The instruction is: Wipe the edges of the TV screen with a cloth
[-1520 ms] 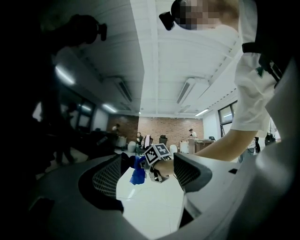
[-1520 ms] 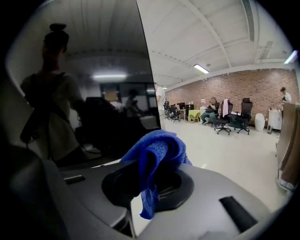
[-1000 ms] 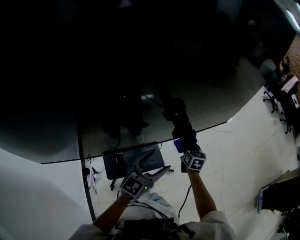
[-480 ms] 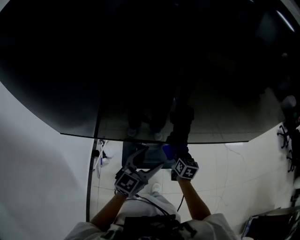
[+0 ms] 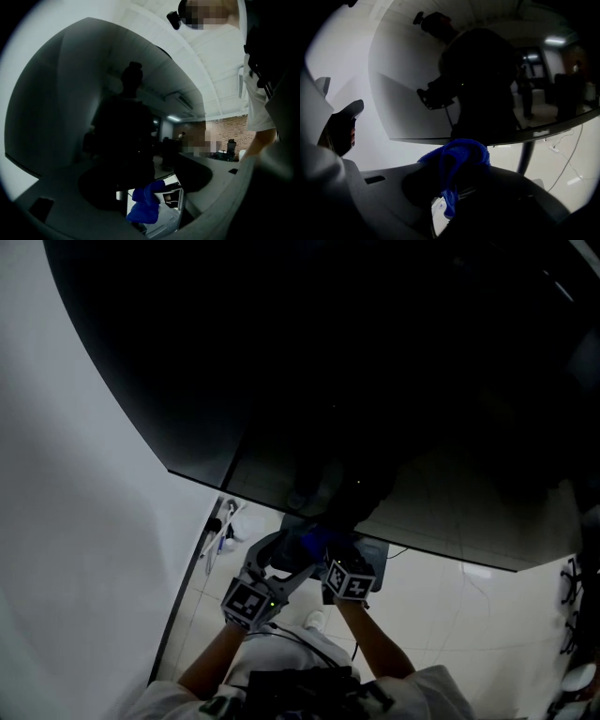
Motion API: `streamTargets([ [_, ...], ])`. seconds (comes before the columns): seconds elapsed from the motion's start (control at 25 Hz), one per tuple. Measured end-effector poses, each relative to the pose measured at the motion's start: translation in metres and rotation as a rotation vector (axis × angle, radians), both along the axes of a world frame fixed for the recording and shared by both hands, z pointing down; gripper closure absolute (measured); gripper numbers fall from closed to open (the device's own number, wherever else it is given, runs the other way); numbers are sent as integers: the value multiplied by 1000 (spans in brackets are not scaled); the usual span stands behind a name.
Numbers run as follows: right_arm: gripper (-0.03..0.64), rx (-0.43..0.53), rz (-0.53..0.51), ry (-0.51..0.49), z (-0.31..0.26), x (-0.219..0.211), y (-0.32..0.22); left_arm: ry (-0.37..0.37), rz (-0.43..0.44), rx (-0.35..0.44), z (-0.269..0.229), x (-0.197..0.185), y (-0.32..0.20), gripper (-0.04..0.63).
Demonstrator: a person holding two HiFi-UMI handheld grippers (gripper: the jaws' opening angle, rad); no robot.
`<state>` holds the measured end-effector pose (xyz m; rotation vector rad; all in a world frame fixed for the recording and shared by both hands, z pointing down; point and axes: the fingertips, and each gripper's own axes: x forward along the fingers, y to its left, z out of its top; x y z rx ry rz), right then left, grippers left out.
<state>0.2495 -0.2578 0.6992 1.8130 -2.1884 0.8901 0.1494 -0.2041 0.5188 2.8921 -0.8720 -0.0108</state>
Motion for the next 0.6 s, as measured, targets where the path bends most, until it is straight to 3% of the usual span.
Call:
streamTargets([
  [0.08,548,4,-47,-1,-3,-30,-10,-21,-28,22,9,-23,-3,262],
  [0.36,548,15,-186,-17,6,-132,-48,1,-214,-32,9,-109,-16,262],
  [0.6,548,14,-246,-34,11,-208,-82,-17,-320,-43,15,-178,-24,262],
])
